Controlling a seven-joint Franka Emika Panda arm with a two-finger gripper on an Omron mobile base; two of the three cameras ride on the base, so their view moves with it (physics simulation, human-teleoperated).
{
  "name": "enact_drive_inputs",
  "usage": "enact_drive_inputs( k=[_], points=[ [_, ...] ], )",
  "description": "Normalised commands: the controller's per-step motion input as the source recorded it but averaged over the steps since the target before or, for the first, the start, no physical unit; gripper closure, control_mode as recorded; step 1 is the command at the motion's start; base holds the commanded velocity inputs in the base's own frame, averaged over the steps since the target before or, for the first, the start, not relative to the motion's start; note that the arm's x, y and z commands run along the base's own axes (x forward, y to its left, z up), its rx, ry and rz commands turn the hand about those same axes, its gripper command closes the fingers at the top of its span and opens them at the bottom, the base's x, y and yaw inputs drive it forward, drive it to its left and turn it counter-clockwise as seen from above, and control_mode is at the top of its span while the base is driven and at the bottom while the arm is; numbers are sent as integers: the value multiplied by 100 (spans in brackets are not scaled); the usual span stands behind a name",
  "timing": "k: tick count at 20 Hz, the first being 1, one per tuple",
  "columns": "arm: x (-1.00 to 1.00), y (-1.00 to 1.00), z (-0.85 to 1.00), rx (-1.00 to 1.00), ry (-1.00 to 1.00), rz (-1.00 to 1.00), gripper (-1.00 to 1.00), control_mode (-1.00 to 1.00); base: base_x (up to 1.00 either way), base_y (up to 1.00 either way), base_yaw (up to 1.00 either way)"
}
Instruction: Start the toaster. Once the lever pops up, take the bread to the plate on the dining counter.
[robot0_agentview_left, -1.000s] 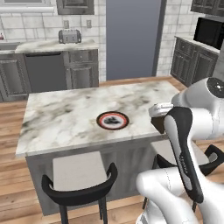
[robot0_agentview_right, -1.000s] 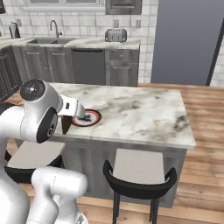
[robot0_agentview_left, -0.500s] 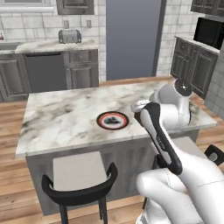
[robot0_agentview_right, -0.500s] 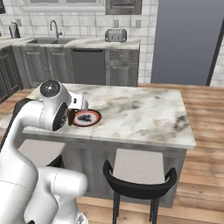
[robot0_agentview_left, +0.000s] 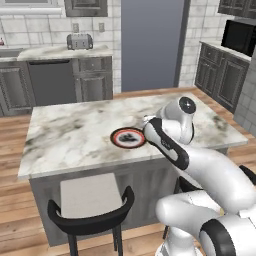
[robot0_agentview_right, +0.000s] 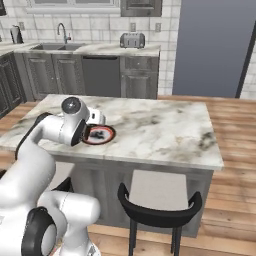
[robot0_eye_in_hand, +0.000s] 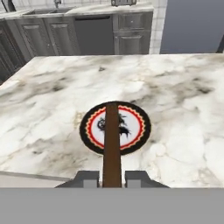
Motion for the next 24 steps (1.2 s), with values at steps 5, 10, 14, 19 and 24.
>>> enact_drive_inputs(
  k=[5,10,14,19,24],
  points=[
    [51,15,-14,0,12,3,100,-100,0,0,0],
    [27,23,-7,0,24,2,100,-100,0,0,0],
    [30,15,-18,0,9,2,100,-100,0,0,0],
    [42,7,-28,0,0,0,100,-100,0,0,0],
    [42,7,-48,0,0,1,100,-100,0,0,0]
  ],
)
